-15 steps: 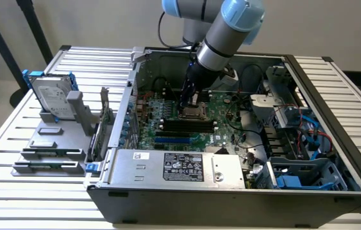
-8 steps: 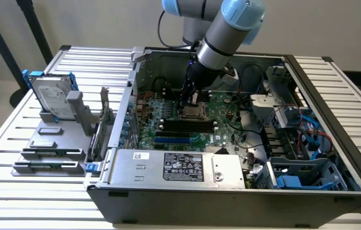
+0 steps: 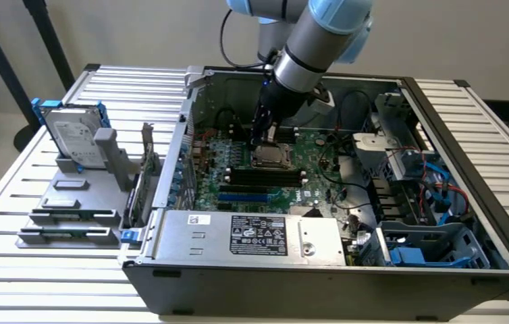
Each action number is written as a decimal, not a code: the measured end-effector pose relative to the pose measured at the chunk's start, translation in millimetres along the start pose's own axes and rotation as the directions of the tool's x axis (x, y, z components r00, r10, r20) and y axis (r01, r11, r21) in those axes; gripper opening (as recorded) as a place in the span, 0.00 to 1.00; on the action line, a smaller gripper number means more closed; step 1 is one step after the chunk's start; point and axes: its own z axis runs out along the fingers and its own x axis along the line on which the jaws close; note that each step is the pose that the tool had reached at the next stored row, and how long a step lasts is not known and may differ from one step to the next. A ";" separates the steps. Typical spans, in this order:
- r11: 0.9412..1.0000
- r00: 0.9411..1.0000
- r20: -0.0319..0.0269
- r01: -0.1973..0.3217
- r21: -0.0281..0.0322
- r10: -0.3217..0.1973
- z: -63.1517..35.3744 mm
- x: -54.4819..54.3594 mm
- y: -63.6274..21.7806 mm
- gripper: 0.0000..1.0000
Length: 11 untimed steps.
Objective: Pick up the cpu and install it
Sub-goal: 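Close the cpu cover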
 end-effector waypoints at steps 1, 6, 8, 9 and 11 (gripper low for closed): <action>1.000 1.000 -0.001 0.000 0.000 0.000 -0.4 -0.5 -2.6 0.11; 1.000 1.000 -0.004 0.001 0.000 -0.001 -1.0 -3.0 -17.9 0.11; 1.000 1.000 -0.004 0.001 0.000 -0.001 -1.1 -3.8 -24.3 0.11; 1.000 1.000 -0.004 0.001 0.000 -0.001 -1.1 -3.9 -27.0 0.11; 1.000 1.000 -0.004 0.001 0.000 -0.001 -1.3 -3.9 -30.0 0.11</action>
